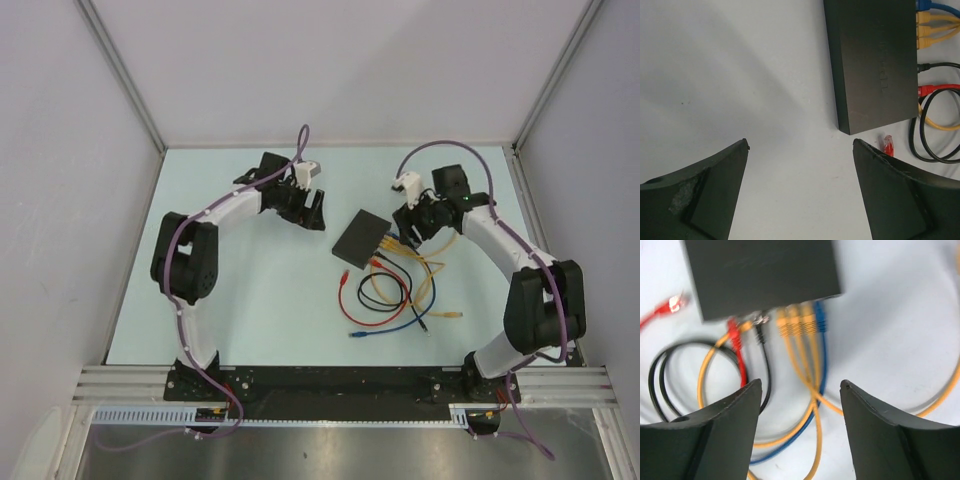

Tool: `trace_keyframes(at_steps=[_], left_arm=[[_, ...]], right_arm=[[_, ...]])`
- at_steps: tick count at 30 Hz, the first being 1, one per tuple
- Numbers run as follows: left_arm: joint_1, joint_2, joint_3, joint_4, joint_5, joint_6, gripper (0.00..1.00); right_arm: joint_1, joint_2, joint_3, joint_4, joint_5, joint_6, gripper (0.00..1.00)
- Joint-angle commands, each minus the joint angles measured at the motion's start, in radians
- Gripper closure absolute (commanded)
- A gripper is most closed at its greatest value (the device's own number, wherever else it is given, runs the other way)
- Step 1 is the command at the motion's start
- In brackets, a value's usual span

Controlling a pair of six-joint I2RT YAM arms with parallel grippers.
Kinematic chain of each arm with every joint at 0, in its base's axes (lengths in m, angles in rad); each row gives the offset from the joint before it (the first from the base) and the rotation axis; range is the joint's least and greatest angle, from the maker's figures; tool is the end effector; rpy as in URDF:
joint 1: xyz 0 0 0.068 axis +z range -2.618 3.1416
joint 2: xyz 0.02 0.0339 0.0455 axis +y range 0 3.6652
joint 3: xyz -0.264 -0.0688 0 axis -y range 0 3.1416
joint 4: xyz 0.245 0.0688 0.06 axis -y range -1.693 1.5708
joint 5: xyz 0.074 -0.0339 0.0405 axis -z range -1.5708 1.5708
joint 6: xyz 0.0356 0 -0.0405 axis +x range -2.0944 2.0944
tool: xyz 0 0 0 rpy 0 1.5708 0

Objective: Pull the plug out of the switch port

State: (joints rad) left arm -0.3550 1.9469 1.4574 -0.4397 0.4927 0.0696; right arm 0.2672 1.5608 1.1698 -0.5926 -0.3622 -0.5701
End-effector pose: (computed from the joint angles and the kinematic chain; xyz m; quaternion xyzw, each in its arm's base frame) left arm 0.3921 -0.1633 0.2124 0.2691 0.8835 -0.2726 0.2698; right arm 0.3113 0.0983 0.2503 -0.4304 0.8391 0.1275 0.3074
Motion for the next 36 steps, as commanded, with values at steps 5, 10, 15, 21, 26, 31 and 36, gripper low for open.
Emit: trace_keyframes(at_steps=[5,10,15,21,26,31,36], left_arm=[[-0.016,0.09,0.074,-0.01,0.138,0.019,0.11],[-0.036,0.08,0.029,-0.008,0.153,0.042,0.12],[-0.065,0.066,-0.025,-0.002,0.173,0.055,0.12],[-0.105,0.023,-0.074,-0.016,0.175,0.058,0.12],[-0.105,-0.098,-0.181,-0.037,0.152,0.068,0.11],[-0.087,-0.227,-0.239,-0.071,0.066,0.078,0.1],[-0.044,-0.292,-0.157,-0.099,0.023,0.087,0.09]], right_arm=[[-0.123,0.272,0.168,0.12,-0.227,0.297,0.41],[-0.148,0.435,0.249,0.174,-0.336,0.4,0.41],[-0.117,0.502,0.3,0.169,-0.373,0.414,0.41],[-0.043,0.559,0.353,0.163,-0.38,0.415,0.41],[-0.003,0.567,0.358,0.126,-0.394,0.409,0.41],[-0.055,0.486,0.36,0.171,-0.37,0.457,0.3],[-0.095,0.432,0.437,0.104,-0.333,0.36,0.22]])
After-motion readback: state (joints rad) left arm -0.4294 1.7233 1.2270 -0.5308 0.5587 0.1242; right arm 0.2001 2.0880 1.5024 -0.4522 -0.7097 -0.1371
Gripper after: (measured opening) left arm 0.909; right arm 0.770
